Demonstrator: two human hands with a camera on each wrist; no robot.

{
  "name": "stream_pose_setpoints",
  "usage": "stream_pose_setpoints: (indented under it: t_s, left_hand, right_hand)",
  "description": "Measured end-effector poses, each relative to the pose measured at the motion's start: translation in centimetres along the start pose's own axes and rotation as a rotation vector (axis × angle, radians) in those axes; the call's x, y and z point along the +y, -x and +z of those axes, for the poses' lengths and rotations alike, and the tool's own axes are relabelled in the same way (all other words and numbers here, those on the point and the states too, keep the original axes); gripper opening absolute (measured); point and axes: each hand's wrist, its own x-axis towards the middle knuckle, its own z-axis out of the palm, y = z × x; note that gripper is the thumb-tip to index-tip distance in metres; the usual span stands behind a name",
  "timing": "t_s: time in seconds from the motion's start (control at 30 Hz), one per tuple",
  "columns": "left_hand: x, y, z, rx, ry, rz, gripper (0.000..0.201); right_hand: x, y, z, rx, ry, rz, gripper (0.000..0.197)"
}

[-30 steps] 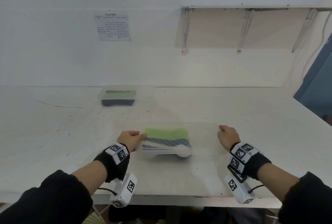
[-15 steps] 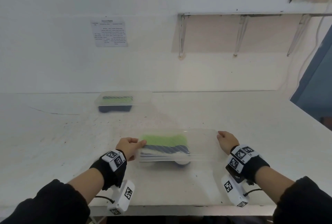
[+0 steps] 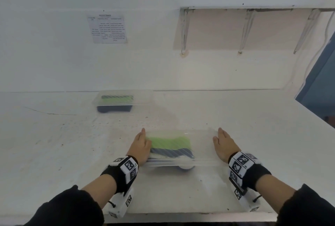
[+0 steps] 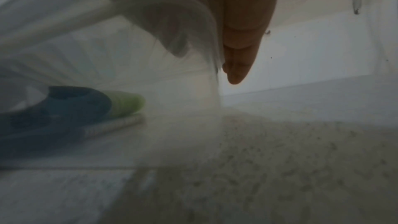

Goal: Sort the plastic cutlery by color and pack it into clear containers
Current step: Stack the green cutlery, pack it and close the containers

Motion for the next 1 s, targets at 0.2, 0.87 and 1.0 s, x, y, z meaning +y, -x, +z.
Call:
stream_pose_setpoints:
  t_s: [0.2,0.87,1.0]
  left_hand:
    - [0.0,-0.2,0.1,0.014,-0.015,0.005,0.055]
    - [1.1,2.8,0.7,0.087,-0.064,-0.057,0.072]
    - [1.1,2.8,0.5,0.066,-0.04,-0.073,0.068]
  right_hand:
    - [-0.4,0.1,0.2,-0.012,0.01,0.012,0.055]
    - [-0.5,2.0,0.4,0.041,-0.008,0.055,0.06]
    - [-0.5,1.9,0.2,0.031,-0.034,0.054,0.058]
